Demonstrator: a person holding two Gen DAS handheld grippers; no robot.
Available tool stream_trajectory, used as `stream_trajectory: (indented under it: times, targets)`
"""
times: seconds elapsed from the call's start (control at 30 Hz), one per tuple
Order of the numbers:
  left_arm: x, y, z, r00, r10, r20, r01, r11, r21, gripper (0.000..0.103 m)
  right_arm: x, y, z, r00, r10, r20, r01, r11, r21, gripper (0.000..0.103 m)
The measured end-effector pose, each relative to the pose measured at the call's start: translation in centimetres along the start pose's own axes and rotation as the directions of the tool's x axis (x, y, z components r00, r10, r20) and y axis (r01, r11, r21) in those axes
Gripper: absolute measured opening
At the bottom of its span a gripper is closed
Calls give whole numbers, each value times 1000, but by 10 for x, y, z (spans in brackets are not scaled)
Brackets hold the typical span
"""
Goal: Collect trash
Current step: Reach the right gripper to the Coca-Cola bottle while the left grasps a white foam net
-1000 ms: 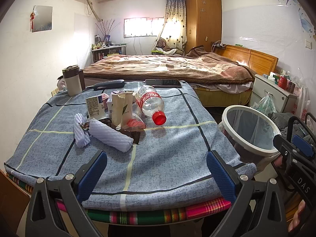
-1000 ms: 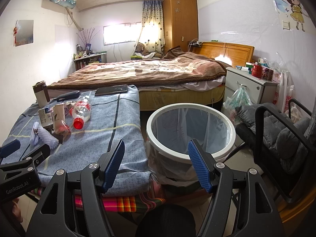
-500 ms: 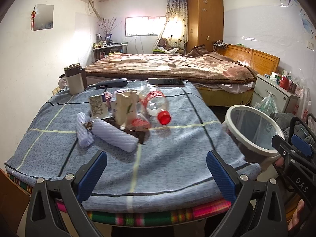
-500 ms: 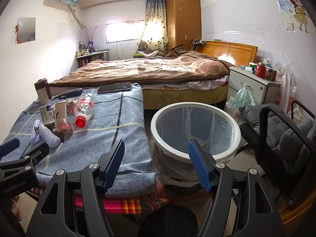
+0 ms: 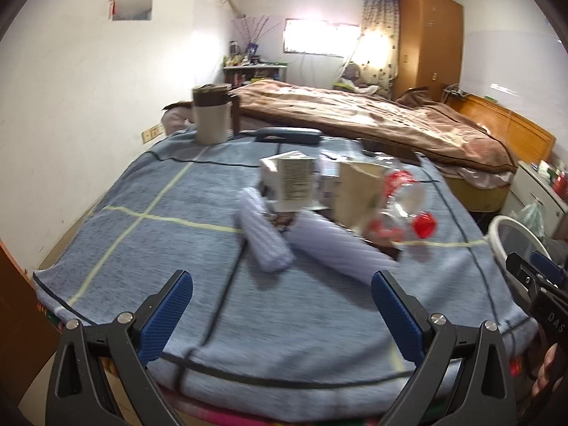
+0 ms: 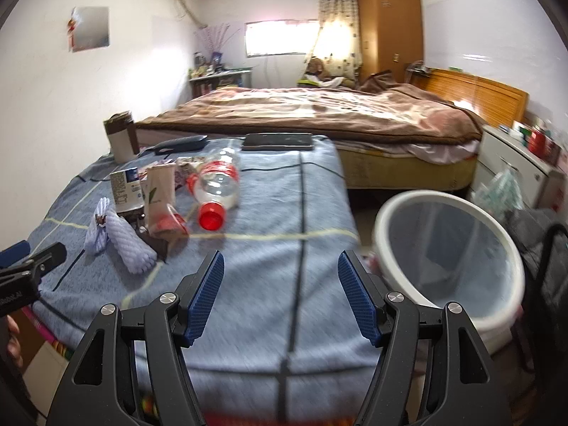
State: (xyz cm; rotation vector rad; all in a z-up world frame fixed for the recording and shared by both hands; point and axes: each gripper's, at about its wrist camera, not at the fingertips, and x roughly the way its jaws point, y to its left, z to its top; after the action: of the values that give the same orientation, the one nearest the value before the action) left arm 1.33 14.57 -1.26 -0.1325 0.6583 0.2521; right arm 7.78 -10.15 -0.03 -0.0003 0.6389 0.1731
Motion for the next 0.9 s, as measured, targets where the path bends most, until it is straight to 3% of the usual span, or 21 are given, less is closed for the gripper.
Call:
stream_trajectory:
  times: [0.17,0.4,0.9]
  targets:
    - [22,25,11,999,15,-37,-16,999,-43,99,23,15,18,999,30,-15,-31,999,-31,68]
    - [58,44,25,994,-41,-97,29,992,-123,94,54,28,38,997,58,-49,-61,995,-72,68]
    - [113,46,31,976,-57,-210,28,990,-137,82,112,55,63,986,72,-148,-92,987,-133,68]
